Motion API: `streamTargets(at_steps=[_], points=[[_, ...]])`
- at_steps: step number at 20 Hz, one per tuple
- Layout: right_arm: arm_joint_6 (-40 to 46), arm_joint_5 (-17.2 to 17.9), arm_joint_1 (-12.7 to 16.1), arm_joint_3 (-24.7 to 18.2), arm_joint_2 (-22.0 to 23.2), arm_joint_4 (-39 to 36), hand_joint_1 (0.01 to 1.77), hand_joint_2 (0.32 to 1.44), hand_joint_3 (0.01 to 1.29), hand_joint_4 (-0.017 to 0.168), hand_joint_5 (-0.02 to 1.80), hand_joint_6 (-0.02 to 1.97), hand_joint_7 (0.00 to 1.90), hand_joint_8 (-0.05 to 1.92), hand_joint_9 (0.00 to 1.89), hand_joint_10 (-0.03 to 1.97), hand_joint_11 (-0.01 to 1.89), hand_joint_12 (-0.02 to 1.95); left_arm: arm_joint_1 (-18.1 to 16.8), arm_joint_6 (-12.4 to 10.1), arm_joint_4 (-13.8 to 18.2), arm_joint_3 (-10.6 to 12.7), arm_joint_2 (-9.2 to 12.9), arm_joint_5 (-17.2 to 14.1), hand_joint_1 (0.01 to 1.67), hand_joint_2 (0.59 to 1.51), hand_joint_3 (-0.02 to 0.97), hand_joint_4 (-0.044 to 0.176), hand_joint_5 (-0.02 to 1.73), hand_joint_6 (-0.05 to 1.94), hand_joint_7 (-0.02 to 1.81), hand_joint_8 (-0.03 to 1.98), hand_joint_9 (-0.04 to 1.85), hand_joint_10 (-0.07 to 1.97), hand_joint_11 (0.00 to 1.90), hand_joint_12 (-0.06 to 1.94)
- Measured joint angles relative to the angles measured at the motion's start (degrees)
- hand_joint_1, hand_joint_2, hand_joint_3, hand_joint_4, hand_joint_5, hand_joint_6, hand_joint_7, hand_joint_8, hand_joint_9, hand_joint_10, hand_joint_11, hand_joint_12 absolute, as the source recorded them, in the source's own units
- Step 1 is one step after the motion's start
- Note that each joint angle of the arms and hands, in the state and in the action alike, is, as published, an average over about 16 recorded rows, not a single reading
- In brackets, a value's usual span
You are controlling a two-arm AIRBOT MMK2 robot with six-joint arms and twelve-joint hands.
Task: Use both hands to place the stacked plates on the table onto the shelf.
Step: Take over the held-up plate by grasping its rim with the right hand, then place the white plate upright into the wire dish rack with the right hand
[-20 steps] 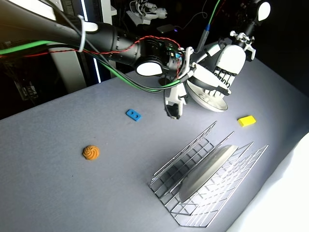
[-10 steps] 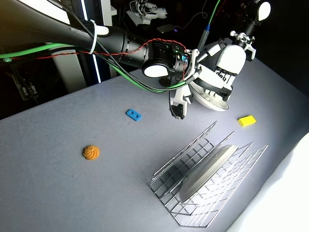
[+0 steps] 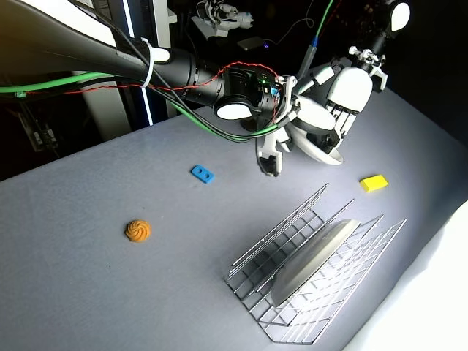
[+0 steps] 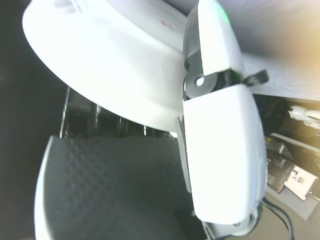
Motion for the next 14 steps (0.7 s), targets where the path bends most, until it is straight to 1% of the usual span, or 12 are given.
streamTargets(at_steps=[4, 8, 11, 14], points=[[-0.1, 0.7, 0.4, 0.3, 0.0, 0.5, 1.23, 0.99, 0.02, 0.002, 0.78, 0.43, 0.81, 0.54, 0.81, 0.84, 0.61, 1.21, -1.7, -0.1, 0.7, 0.0, 0.3, 0.2, 0.02, 1.106, 0.009, -0.006, 0.03, 0.00, 0.05, -0.01, 0.03, -0.03, 0.02, 0.14], [-0.2, 0.8, 1.0, 0.6, 0.1, 1.1, 1.24, 0.98, 0.02, 0.000, 0.79, 0.59, 0.84, 0.75, 0.83, 1.11, 0.69, 1.23, -4.4, -0.4, 1.3, -0.2, 0.9, 0.4, 0.02, 1.106, 0.010, -0.004, 0.04, 0.00, 0.06, 0.00, 0.04, -0.02, 0.02, 0.14], [-0.2, 0.7, 1.5, 0.7, 0.3, 1.8, 1.24, 0.97, 0.02, 0.001, 0.80, 0.66, 0.86, 0.82, 0.84, 1.19, 0.70, 1.22, -7.0, -0.7, 1.9, -0.3, 1.7, 0.5, 0.02, 1.105, 0.010, -0.002, 0.05, 0.01, 0.07, 0.00, 0.05, -0.01, 0.02, 0.14], [-0.2, 0.5, 2.1, 0.5, 0.7, 2.4, 1.25, 0.97, 0.02, -0.001, 0.80, 0.72, 0.88, 0.86, 0.86, 1.18, 0.70, 1.21, -9.8, -1.1, 2.3, -0.4, 2.6, 0.6, 0.02, 1.106, 0.010, 0.000, 0.05, 0.01, 0.07, 0.00, 0.06, 0.00, 0.02, 0.15]])
